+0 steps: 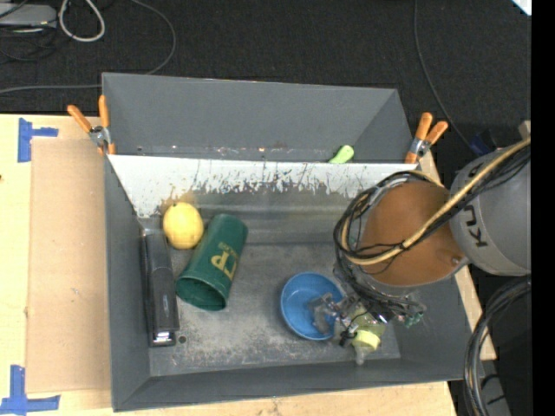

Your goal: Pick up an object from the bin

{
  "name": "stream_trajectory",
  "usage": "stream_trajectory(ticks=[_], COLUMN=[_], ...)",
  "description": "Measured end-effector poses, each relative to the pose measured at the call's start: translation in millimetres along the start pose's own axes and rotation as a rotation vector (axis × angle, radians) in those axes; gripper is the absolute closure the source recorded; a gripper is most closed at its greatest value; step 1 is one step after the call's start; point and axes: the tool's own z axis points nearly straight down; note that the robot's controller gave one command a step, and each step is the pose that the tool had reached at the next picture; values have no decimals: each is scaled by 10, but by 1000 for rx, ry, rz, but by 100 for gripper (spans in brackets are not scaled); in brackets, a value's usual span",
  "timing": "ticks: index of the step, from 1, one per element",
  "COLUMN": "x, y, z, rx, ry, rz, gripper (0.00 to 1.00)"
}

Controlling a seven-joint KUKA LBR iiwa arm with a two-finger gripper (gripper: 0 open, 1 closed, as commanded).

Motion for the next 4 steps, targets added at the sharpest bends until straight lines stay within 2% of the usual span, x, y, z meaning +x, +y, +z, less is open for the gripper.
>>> stream_trajectory(ticks=[1,2,3,4], x=[-29,-11,-132,-44], y=[-268,-224,-641,-809], z=[113,116,95,90], rx=[1,-3,0,-5], ry=[-1,1,-3,-1], rz=[51,49,334,293], gripper=[100,100,100,100])
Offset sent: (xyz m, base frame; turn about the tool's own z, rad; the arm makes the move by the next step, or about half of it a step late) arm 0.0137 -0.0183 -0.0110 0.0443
